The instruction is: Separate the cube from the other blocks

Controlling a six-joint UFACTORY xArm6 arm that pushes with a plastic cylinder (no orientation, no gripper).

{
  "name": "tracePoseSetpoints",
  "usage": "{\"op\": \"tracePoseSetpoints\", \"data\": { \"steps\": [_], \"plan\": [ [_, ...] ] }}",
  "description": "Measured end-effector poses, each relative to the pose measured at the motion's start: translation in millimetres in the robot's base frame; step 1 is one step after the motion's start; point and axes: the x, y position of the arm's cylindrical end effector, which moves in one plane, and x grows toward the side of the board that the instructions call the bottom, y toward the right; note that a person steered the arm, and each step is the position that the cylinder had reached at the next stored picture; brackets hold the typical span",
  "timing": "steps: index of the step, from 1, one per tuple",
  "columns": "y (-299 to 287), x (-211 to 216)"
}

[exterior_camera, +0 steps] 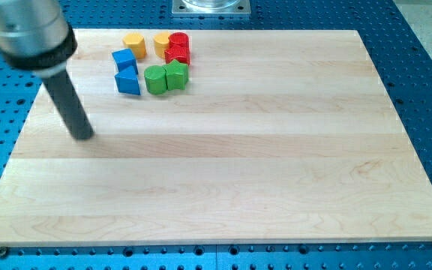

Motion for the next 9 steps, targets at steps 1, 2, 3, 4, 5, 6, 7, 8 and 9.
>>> {"op": "tracePoseSetpoints", "data": {
  "steps": [1, 2, 3, 4, 5, 6, 7, 8, 9],
  "plan": [
    [-4.5, -86.4],
    [-7.3, -133.0],
    [12.1, -152.5],
    [69.3, -116.3],
    [113.2, -107.4],
    [126.5, -68.9],
    [114.0, -61.8],
    [89.7, -84.1],
    [91.8, -16.9]
  ]
}}
